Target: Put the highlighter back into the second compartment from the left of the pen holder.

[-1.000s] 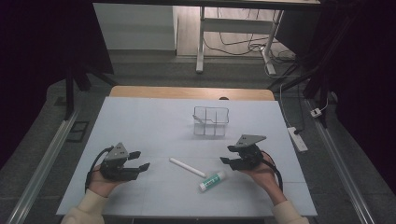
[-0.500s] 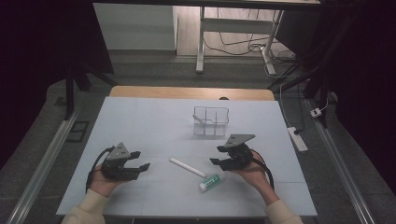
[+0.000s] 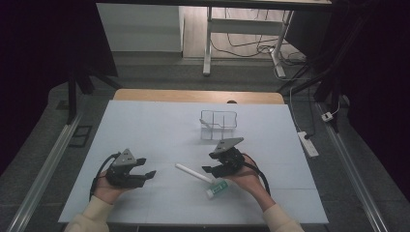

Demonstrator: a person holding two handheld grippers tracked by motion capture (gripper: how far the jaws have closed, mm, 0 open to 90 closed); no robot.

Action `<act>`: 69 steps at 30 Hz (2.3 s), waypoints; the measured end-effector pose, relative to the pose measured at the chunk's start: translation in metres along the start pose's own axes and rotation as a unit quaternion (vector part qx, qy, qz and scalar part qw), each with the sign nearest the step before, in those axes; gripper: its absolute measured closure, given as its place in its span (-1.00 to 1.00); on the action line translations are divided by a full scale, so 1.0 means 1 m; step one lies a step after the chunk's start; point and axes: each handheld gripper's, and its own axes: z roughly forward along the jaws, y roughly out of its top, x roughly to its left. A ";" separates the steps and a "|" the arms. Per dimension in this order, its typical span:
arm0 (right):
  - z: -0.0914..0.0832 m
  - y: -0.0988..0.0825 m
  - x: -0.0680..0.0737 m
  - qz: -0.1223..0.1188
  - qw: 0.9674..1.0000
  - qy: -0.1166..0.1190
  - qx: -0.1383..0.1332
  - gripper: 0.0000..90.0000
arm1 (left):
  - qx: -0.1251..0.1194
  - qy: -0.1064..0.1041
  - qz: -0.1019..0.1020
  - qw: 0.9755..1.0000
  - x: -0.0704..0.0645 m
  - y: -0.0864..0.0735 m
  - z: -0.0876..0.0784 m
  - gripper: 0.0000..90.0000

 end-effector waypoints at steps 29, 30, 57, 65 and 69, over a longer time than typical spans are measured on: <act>0.043 0.024 0.008 -0.012 0.998 0.034 0.054 -0.12 | 0.003 -0.001 -0.004 1.000 0.002 -0.001 -0.001 -0.21; 0.044 0.024 0.007 -0.014 0.998 0.034 0.054 -0.12 | 0.003 -0.001 -0.004 1.000 0.002 -0.001 -0.001 -0.21; 0.072 0.032 0.016 -0.024 0.992 0.049 0.115 0.20 | 0.011 -0.002 -0.001 1.000 0.002 -0.001 0.001 -0.22; 0.074 0.032 0.018 -0.029 0.991 0.028 0.130 0.51 | 0.009 -0.002 -0.003 1.000 0.001 -0.001 0.001 -0.22; 0.074 0.034 0.019 -0.041 0.990 0.019 0.136 0.67 | 0.010 -0.002 -0.002 1.000 0.001 -0.001 0.001 -0.22</act>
